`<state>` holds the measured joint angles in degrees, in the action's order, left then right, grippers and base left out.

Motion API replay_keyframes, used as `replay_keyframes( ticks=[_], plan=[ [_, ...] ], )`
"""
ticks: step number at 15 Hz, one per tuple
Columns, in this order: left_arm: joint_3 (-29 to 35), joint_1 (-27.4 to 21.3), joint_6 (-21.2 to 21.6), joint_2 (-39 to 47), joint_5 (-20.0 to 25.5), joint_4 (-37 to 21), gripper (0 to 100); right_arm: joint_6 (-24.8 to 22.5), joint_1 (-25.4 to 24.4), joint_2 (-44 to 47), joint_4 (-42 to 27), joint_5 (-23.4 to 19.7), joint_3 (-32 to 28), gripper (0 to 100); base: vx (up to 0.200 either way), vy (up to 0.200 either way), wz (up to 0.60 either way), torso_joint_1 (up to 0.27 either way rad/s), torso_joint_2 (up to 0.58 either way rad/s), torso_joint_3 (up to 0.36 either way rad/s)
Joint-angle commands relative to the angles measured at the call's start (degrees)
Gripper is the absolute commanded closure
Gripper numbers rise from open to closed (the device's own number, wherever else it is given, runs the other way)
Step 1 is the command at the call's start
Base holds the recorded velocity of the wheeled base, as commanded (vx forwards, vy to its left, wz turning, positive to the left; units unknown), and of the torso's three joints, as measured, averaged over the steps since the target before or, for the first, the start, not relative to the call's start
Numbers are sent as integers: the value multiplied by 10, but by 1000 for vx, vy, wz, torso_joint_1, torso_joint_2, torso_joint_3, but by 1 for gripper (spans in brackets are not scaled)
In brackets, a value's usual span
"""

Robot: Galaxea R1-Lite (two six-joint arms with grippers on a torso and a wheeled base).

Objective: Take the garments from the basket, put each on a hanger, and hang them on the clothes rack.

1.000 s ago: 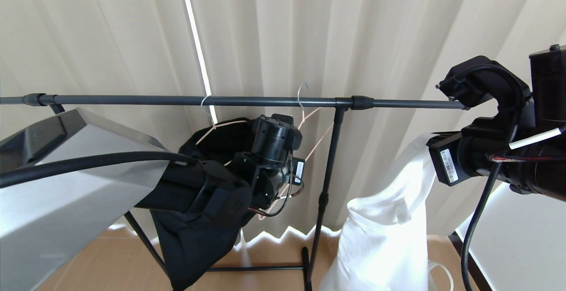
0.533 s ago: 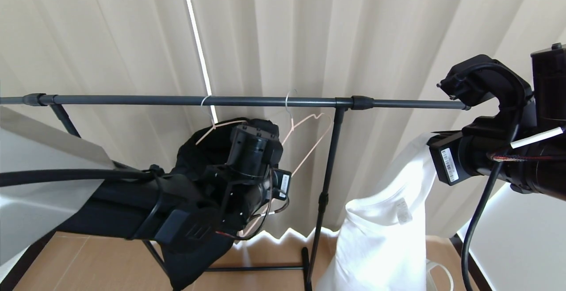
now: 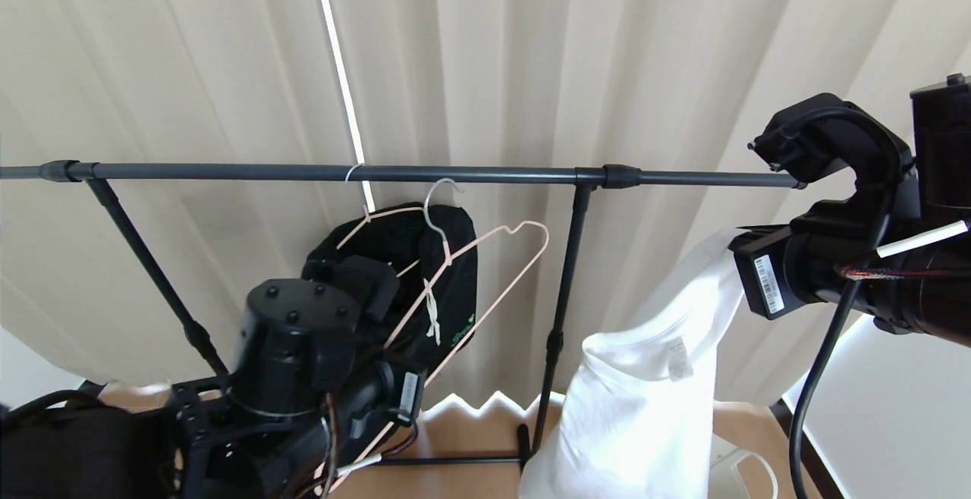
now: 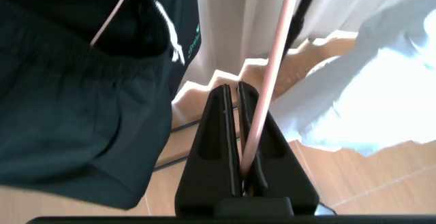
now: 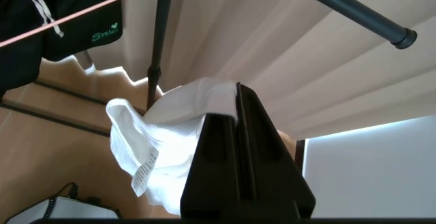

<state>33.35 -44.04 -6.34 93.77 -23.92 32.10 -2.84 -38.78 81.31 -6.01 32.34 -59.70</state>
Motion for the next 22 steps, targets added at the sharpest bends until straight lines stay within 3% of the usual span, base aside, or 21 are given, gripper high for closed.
replay_keyframes(
  ticks=[1,10,16,20,22],
  plan=[
    [-60,-5,0,-81,4,2,100,4,-3,3,0,1,0,100,0,0,0,0,0,0],
    [-168,-29,10,-204,39,1,100,14,-3,5,0,3,-2,100,0,0,0,0,0,0],
    [-205,-25,41,-248,143,17,100,15,-2,21,1,4,0,100,0,0,0,0,0,0],
    [-208,-25,51,-246,198,24,100,13,-2,61,77,69,14,100,0,0,0,0,0,0],
    [-208,-27,55,-248,212,25,100,13,-2,70,81,72,12,100,0,0,0,0,0,0]
  ],
)
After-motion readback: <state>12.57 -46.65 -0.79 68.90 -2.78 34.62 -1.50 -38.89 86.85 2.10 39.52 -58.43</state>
